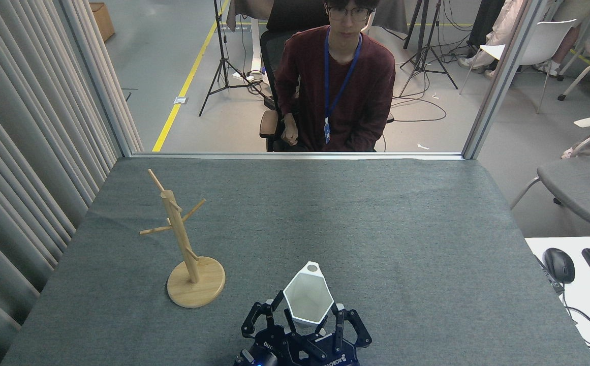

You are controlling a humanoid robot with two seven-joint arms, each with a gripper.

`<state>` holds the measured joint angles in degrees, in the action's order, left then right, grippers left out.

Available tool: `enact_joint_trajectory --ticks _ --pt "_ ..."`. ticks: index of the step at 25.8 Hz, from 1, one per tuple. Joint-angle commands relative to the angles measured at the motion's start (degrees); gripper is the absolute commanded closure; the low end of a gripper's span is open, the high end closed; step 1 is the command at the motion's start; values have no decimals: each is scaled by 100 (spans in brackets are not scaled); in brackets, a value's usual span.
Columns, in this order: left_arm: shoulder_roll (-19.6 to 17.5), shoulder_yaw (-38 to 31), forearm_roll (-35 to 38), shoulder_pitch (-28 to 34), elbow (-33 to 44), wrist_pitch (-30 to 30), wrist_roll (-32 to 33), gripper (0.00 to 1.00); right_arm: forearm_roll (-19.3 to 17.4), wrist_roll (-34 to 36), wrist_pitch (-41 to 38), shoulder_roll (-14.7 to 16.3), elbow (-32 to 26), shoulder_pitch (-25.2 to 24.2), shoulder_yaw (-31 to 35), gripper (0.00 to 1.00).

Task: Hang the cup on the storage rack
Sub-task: 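Bring the left gripper to the cup held by the right gripper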

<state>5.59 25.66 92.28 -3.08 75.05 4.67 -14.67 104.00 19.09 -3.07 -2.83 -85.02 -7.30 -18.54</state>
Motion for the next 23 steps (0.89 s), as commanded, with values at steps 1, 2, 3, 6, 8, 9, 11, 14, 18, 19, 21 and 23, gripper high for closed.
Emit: enact_joint_trajectory --ticks 1,2,3,6,8,9,11,14,18,19,21,23 --pt "-14 -8 -8 9 159 -10 -19 0 6 -37 61 -7 38 -26 -88 42" --pt "-22 -8 -8 0 203 -10 -19 0 6 -37 61 -15 38 -26 -97 42" --pt "-14 -8 -8 0 220 -10 -19 0 6 -37 61 -15 47 -26 -97 42" --pt "-5 -17 -8 -9 264 -10 -19 0 6 -37 70 -42 56 -35 -105 41" --pt "-14 -26 -34 -9 273 -10 -19 0 6 -37 70 -42 56 -35 -105 41" --pt "-22 -26 -43 -9 273 -10 -19 0 6 -37 79 -42 56 -35 -97 41" --pt "-14 -34 -43 -9 273 -10 -28 0 6 -37 79 -51 56 -26 -88 41" --pt "-22 -43 -52 -9 264 -19 -107 0 6 -37 79 -50 47 -26 -88 41" --pt "-22 -52 -78 -9 255 -37 -142 0 6 -37 70 -33 38 -17 -88 41" --pt "-22 -87 -78 -9 255 -54 -142 0 6 -46 70 -33 38 -17 -70 41" --pt "13 -210 -78 -9 255 -63 -151 0 -3 -55 70 -33 47 -9 -18 41" --pt "-5 -236 -78 -9 256 -63 -168 0 -3 -64 79 -42 38 0 0 41"
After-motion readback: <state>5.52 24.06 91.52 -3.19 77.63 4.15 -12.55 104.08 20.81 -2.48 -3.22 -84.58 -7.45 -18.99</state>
